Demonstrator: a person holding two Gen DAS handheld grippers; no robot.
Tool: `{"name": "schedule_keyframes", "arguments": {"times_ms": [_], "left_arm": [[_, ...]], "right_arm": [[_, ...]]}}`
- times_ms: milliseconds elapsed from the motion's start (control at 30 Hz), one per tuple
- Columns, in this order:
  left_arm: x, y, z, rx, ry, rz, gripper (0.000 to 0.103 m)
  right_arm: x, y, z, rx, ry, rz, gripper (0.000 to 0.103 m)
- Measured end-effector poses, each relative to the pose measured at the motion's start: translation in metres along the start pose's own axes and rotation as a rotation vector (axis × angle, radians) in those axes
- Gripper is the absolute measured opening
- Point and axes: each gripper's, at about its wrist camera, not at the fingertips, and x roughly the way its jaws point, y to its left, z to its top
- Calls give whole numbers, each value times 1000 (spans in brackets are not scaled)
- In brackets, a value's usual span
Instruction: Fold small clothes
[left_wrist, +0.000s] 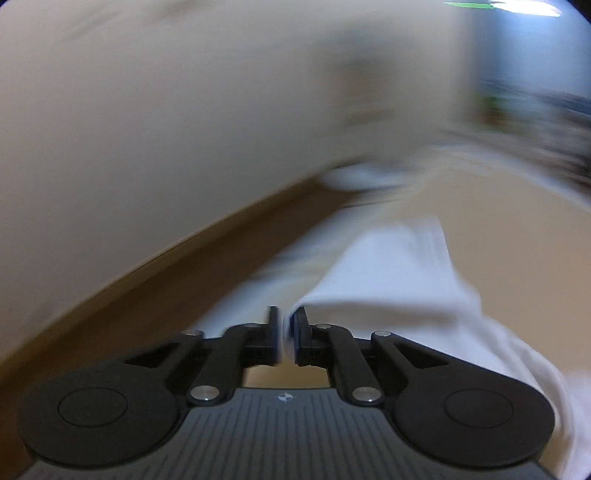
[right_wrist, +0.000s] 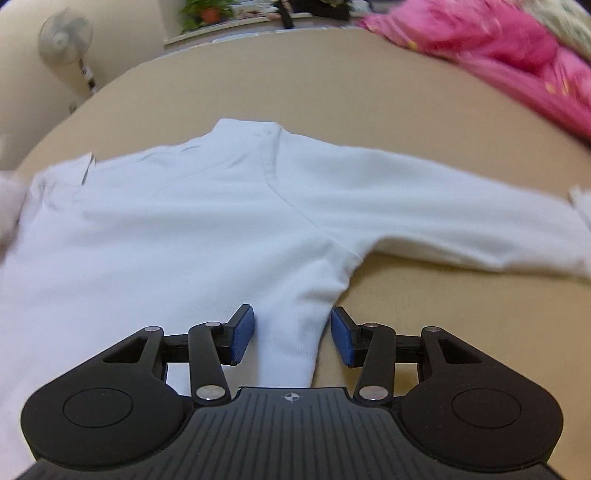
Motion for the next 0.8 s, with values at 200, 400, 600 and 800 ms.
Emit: {"name": "schedule_keyframes", "arguments": {"times_ms": [200, 400, 600, 800], "left_arm": [[-23, 28, -30, -15, 38, -76, 29], [-81, -90, -88, 206, 23, -490, 42], [-48, -72, -93, 41, 180, -466, 43], [-3, 25, -29, -193, 190, -360, 43]], "right_arm": [[-10, -10, -10, 57, -12, -28, 49], [-34, -30, -38, 209, 71, -57, 49], [-79, -28, -104, 224, 111, -44, 49], [-102, -18, -142, 69, 65, -48, 49]]}}
